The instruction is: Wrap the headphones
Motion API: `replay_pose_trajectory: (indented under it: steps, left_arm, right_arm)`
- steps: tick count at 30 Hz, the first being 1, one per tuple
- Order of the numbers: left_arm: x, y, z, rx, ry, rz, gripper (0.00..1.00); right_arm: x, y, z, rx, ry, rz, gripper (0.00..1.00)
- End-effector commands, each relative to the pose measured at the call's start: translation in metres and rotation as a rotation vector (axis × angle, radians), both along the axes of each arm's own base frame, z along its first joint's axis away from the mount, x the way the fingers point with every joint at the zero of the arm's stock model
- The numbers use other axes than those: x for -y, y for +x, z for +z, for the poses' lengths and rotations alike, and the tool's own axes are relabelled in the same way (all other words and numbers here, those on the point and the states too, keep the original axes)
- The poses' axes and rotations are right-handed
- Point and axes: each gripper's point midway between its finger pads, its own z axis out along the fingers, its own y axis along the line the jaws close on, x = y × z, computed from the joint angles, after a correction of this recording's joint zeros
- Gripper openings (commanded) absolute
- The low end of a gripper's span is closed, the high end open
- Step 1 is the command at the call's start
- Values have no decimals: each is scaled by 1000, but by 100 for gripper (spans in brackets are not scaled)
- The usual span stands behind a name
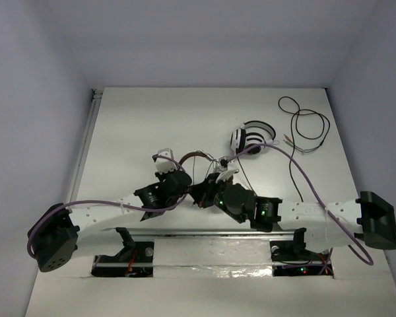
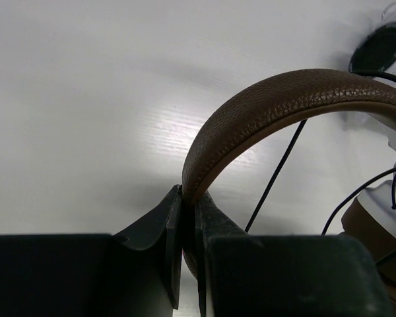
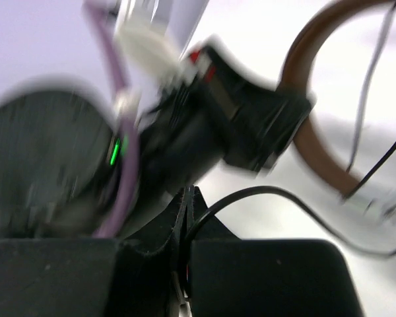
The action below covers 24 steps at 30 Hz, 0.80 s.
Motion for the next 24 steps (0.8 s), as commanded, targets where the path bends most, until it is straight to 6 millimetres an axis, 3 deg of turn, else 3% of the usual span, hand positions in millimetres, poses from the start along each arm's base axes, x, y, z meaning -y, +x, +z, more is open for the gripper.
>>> replay_pose_trajectory:
  steps: [1,7,15,22,24]
  left_arm:
    - [8,-11,3,5,-78,20,0]
    - [21,-34,-7,-35,-130,-50,0]
    - [37,-59,-15,-92,-142,-127,0]
    - [45,-69,-9,-129,-137,-162,0]
    - [48,-69,-3,-132,-144,-169,0]
  right_arm:
    - [28,44,20,39,11,-250,1]
    - [49,74,6,4,60,-373,1]
    - [68,115,4,2,76,-493,5]
    - [90,143,3,0,80,-572,25]
    - [94,149,2,-4,78,-581,26]
